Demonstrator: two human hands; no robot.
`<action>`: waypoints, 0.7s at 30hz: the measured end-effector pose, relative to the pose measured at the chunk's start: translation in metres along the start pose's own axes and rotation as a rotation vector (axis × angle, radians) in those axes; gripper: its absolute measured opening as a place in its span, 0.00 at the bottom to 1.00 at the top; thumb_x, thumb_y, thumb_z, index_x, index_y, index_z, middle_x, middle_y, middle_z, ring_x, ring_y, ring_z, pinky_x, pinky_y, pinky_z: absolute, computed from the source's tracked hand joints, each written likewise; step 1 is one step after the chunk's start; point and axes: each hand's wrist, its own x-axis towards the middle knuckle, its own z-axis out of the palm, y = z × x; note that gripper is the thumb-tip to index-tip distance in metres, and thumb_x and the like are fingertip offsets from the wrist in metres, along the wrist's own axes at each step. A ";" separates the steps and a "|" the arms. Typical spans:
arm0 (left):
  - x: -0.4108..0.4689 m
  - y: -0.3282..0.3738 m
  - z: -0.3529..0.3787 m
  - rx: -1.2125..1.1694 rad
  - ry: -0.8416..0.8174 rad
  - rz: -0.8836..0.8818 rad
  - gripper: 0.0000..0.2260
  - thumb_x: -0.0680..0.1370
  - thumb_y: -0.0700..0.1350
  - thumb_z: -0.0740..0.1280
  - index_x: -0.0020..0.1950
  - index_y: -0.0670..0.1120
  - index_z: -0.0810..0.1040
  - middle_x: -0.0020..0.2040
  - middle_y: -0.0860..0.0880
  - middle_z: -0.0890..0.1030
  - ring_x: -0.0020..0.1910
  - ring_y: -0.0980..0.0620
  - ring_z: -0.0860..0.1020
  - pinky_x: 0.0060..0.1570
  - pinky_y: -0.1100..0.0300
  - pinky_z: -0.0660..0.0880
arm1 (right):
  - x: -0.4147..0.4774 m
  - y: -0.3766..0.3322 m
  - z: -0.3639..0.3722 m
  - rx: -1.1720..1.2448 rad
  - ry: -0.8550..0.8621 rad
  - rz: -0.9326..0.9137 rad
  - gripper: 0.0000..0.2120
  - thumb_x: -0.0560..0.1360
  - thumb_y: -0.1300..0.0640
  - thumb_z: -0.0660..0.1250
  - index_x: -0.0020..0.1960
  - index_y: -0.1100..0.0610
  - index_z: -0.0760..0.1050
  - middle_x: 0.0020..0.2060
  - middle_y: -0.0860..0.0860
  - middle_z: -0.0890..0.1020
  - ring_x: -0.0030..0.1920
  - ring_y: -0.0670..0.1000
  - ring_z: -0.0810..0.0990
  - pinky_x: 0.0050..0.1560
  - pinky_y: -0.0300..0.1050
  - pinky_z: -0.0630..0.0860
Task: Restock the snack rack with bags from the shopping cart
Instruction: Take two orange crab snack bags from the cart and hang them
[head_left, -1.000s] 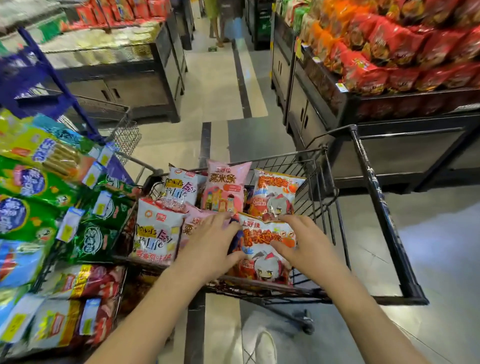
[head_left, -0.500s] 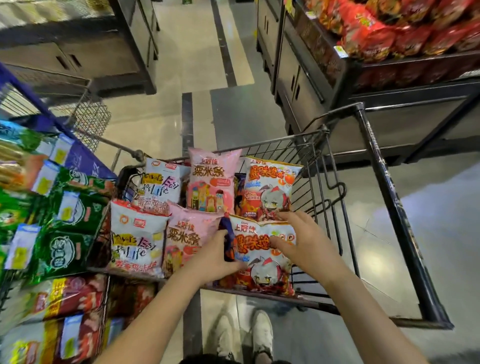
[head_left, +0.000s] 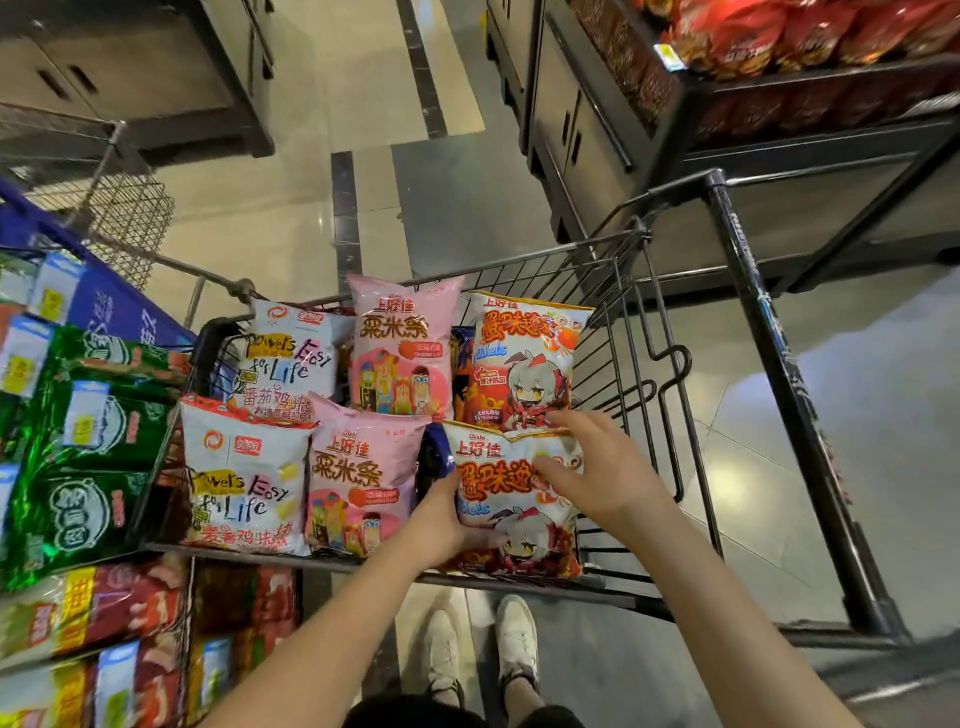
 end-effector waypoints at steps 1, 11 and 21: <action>0.000 0.000 0.001 -0.019 0.002 0.004 0.31 0.66 0.38 0.84 0.64 0.50 0.74 0.58 0.53 0.85 0.56 0.60 0.83 0.64 0.56 0.79 | 0.001 0.000 0.000 0.004 0.006 0.001 0.28 0.80 0.47 0.68 0.78 0.50 0.67 0.74 0.49 0.70 0.72 0.51 0.70 0.68 0.44 0.68; -0.008 0.013 -0.012 -0.156 0.049 -0.009 0.22 0.72 0.46 0.80 0.64 0.54 0.78 0.53 0.58 0.86 0.52 0.67 0.83 0.51 0.73 0.76 | 0.008 0.004 -0.016 0.087 0.082 0.015 0.26 0.81 0.46 0.67 0.77 0.50 0.68 0.71 0.48 0.72 0.70 0.48 0.72 0.62 0.40 0.69; -0.011 0.037 -0.062 -0.321 0.183 -0.024 0.38 0.59 0.66 0.84 0.66 0.58 0.77 0.59 0.53 0.86 0.57 0.51 0.85 0.63 0.46 0.80 | 0.033 0.004 -0.025 0.216 0.132 0.087 0.26 0.81 0.48 0.68 0.76 0.53 0.68 0.67 0.50 0.76 0.64 0.46 0.74 0.60 0.39 0.71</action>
